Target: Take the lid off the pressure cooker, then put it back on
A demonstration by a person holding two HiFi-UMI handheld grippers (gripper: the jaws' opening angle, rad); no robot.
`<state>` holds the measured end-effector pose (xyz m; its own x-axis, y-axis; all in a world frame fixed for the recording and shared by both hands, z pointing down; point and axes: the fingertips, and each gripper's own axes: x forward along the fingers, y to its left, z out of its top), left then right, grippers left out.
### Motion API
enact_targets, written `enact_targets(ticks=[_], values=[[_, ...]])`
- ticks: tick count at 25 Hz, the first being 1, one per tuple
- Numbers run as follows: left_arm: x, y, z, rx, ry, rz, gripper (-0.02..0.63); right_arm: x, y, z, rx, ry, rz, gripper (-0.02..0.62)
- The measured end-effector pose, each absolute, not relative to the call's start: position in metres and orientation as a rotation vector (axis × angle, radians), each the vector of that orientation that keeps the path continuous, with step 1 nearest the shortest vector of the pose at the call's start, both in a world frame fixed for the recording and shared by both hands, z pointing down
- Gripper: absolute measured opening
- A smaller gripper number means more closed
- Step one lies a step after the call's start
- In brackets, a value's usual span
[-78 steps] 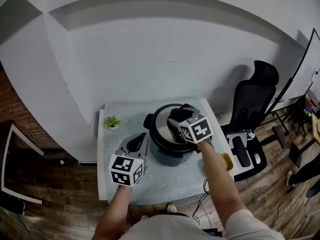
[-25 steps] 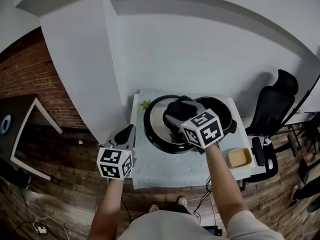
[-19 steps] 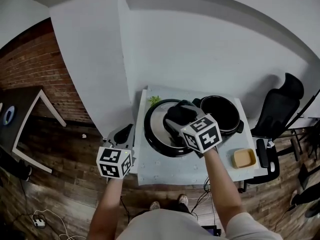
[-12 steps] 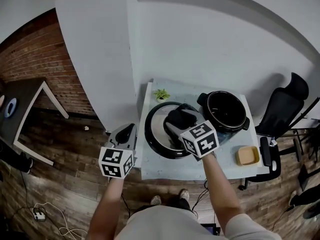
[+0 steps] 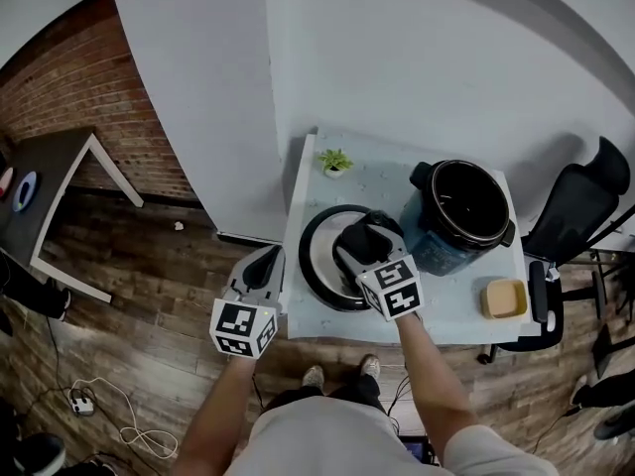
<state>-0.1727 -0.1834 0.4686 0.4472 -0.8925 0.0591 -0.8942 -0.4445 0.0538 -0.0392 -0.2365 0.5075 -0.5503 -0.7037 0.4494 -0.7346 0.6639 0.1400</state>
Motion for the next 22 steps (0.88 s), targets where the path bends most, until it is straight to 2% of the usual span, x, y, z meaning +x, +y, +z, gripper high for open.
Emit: enact_targets(ticks=[12, 22], values=[[-0.17, -0.174, 0.498, 2.562, -1.587, 0.095, 0.014, -0.042, -0.244, 0.577, 1.124, -2.367, 0.109, 0.273], [-0.172, -0.175, 0.505, 2.543, -1.578, 0.102, 0.014, -0.046, -0.247, 0.596, 1.112, -2.328, 0.114, 0.273]])
